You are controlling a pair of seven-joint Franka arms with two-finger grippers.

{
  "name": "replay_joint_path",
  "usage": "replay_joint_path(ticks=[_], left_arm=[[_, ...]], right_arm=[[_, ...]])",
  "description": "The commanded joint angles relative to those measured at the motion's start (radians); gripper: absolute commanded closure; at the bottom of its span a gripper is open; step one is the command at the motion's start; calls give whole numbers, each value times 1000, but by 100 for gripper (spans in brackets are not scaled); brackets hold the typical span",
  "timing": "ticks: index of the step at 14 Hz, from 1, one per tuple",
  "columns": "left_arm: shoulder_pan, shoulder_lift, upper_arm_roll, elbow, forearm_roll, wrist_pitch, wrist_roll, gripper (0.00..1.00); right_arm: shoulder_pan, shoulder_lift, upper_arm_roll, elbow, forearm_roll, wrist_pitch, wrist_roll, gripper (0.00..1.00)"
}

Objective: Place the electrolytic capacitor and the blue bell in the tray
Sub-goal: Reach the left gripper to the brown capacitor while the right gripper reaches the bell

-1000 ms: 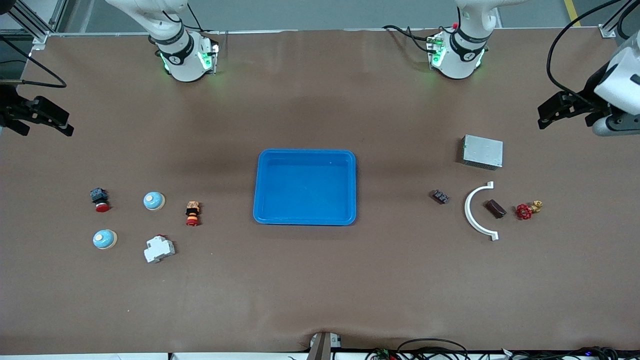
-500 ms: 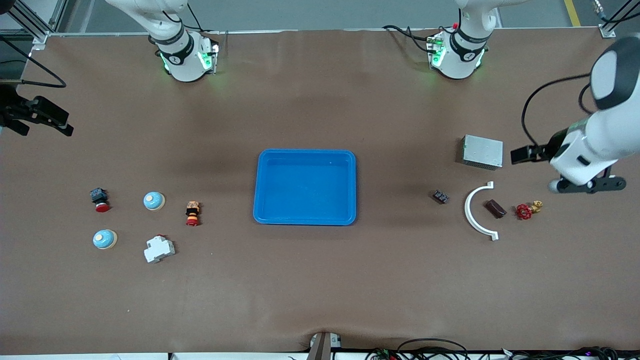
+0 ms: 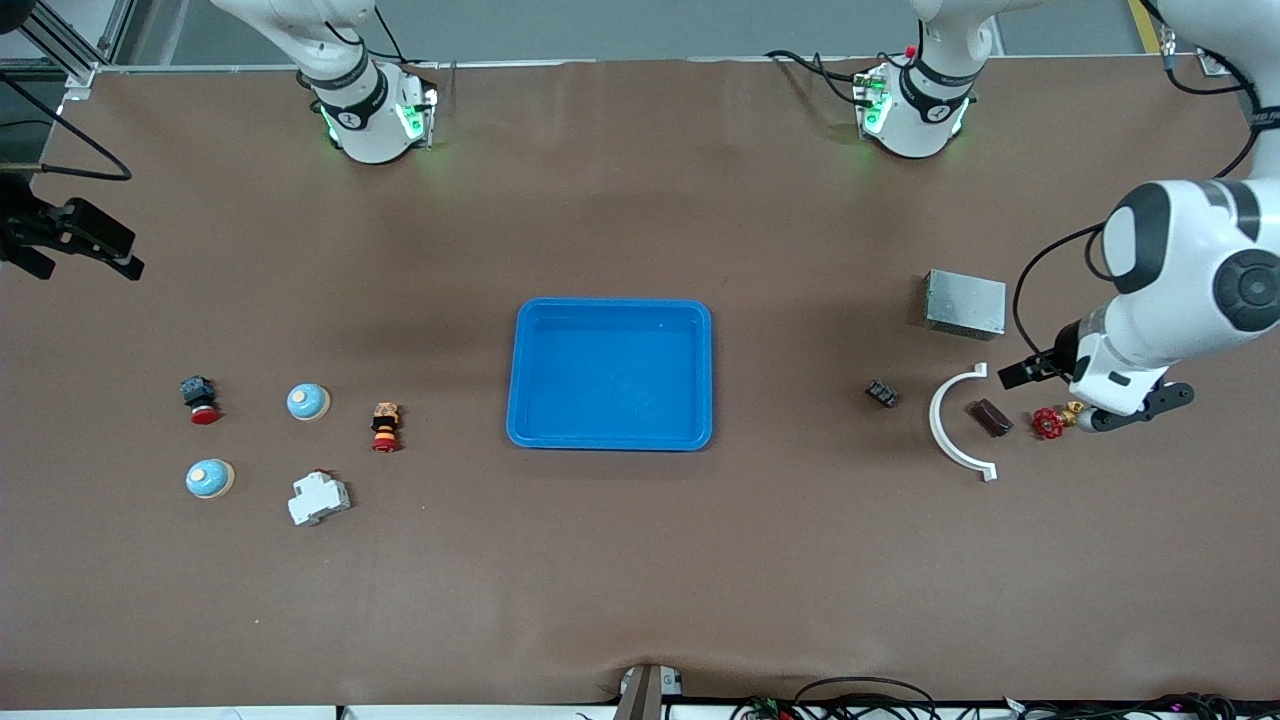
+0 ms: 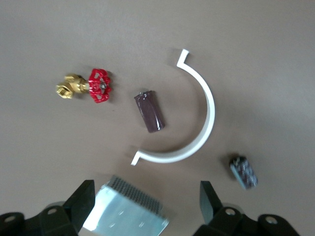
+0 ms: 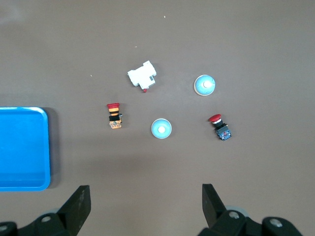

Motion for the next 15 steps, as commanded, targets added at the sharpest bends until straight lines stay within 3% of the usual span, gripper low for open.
replay_joint_path(ticks=[1,6,10,11,12,13,14,15], left_arm=[[27,69,-3,-43,17,143,-70,6],[78,224,-3,-37,72,360,-72,17],[90,268,-3,-31,70,415,-73,23],[95,279,-5,-29,70,426,-73,30],[95,290,-5,-28,72,438,-73,45],[94,293,-3,-29,72,444,-73,77],[94,290,-5,-28,72,444,-75,100],[94,281,-5,-29,72,443,-79,100]], right_arm=[[-41,93,-2,-12,-15,34,-87,0],[-101,375,-3,-13,-13,362,-324,0],[-124,617,-3,13,-21,604,-415,0],[-124,686,-3,60,-21,635,-435,0],[-124,732,-3,108,-22,635,-468,0],[-124,769,-3,134,-35,637,-515,0],[-125,795,-5,156,-44,643,-562,0],[-130,814,-9,174,-50,645,-592,0]])
